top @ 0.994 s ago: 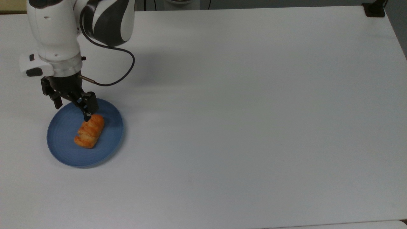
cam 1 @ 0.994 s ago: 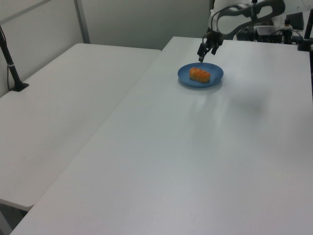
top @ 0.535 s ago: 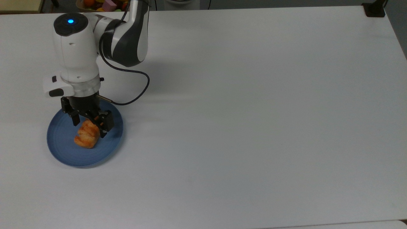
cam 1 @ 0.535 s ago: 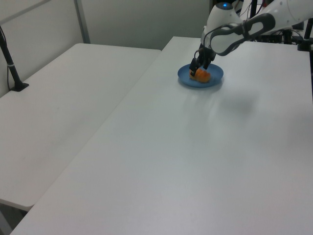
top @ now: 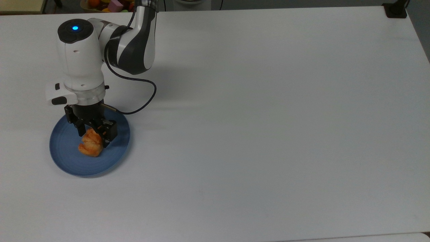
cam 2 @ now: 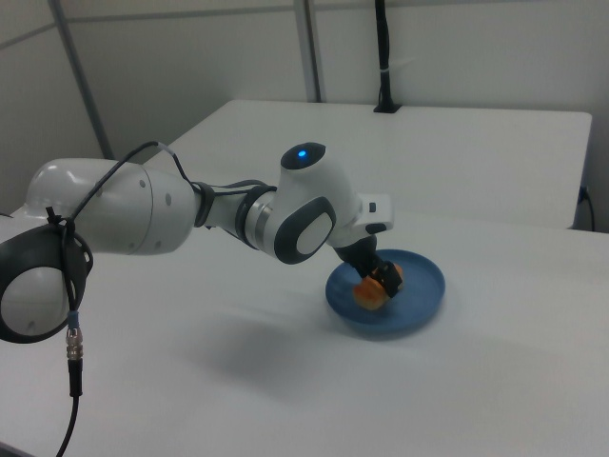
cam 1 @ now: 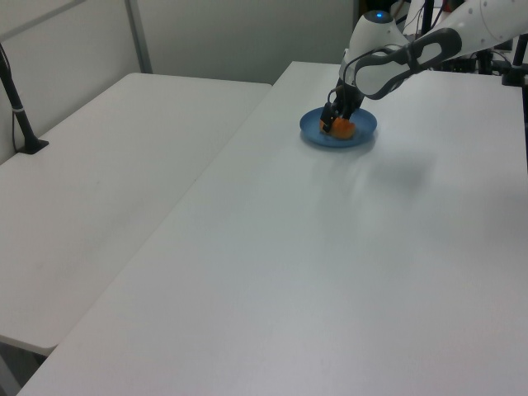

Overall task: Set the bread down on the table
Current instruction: 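Lower the gripper and close it around the bread roll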

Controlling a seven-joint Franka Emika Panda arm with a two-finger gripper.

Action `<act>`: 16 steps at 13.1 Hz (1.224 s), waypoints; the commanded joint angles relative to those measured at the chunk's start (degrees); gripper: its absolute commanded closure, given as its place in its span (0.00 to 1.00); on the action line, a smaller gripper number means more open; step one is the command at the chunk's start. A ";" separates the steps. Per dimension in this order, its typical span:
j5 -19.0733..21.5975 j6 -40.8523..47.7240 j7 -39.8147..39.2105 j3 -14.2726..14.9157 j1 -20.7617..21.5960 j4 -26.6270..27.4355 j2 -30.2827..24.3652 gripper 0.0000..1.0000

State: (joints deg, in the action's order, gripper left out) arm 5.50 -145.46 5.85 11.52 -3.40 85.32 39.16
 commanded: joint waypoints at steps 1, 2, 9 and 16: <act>1.09 -0.79 0.66 -0.01 0.32 -0.50 0.31 0.37; 1.09 -0.70 0.66 -0.01 0.32 -0.50 0.22 0.42; 1.01 0.52 0.13 -0.01 0.15 -0.24 -2.85 0.62; -0.14 10.28 -3.73 -0.01 1.11 3.09 -13.12 0.62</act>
State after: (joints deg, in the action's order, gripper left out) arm 5.48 -139.04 4.87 11.51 -3.17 84.15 32.65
